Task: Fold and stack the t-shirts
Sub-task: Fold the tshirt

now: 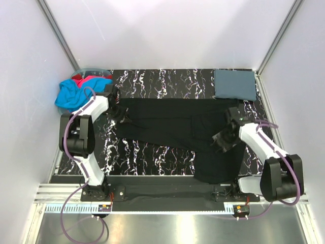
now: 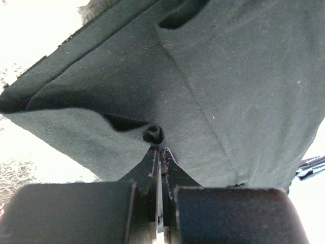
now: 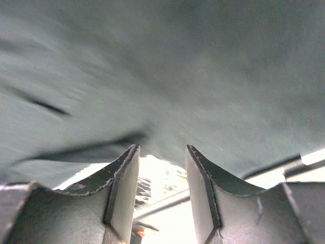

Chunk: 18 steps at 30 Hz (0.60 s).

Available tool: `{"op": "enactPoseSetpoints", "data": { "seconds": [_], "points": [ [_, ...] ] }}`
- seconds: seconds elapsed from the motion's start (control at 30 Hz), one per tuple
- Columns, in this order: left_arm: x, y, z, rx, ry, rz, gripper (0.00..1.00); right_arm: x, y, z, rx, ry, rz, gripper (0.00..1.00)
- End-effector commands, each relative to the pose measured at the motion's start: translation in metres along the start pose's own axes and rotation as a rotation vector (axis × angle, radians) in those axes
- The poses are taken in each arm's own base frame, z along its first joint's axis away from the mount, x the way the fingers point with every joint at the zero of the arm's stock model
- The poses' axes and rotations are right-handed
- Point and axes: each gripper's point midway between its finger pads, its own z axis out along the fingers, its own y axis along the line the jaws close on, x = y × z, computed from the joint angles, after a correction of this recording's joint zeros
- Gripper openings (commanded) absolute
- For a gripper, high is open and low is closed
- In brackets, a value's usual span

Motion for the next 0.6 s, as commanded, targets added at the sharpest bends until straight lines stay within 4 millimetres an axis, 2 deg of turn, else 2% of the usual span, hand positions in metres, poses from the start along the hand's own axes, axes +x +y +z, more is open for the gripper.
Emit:
{"op": "enactPoseSetpoints", "data": {
  "seconds": [0.0,0.03,0.07,0.13,0.17,0.2,0.27,0.4,0.47,0.57],
  "points": [
    [-0.001,-0.013,-0.007,0.068,0.021,0.037,0.0,0.022,-0.009,-0.001,-0.013,0.039,0.093,0.49],
    [-0.002,-0.01,-0.006,0.064,0.021,0.037,0.0,0.014,-0.01,-0.001,-0.01,-0.002,0.126,0.51],
    [-0.003,-0.008,-0.006,0.063,0.022,0.031,0.0,-0.003,-0.009,-0.003,-0.009,-0.087,0.135,0.53],
    [-0.002,-0.006,-0.005,0.068,0.035,0.023,0.0,-0.026,-0.009,-0.009,-0.009,-0.144,0.131,0.53],
    [-0.001,-0.006,-0.004,0.07,0.04,0.027,0.0,-0.053,-0.011,-0.015,-0.006,-0.202,0.183,0.54],
    [-0.001,-0.005,-0.005,0.074,0.052,0.029,0.0,-0.063,-0.018,-0.014,0.036,-0.225,0.166,0.54],
    [-0.001,-0.005,-0.004,0.077,0.063,0.033,0.0,-0.093,-0.052,-0.012,0.151,-0.223,0.303,0.54],
    [-0.004,-0.01,-0.006,0.115,0.115,0.039,0.0,-0.107,-0.087,-0.008,0.214,-0.202,0.342,0.54],
    [-0.004,-0.01,-0.005,0.117,0.122,0.03,0.0,-0.118,-0.089,-0.004,0.197,-0.256,0.362,0.53],
    [-0.004,-0.007,-0.004,0.117,0.113,0.034,0.0,-0.122,-0.086,0.007,0.171,-0.252,0.39,0.52]
  ]
}}
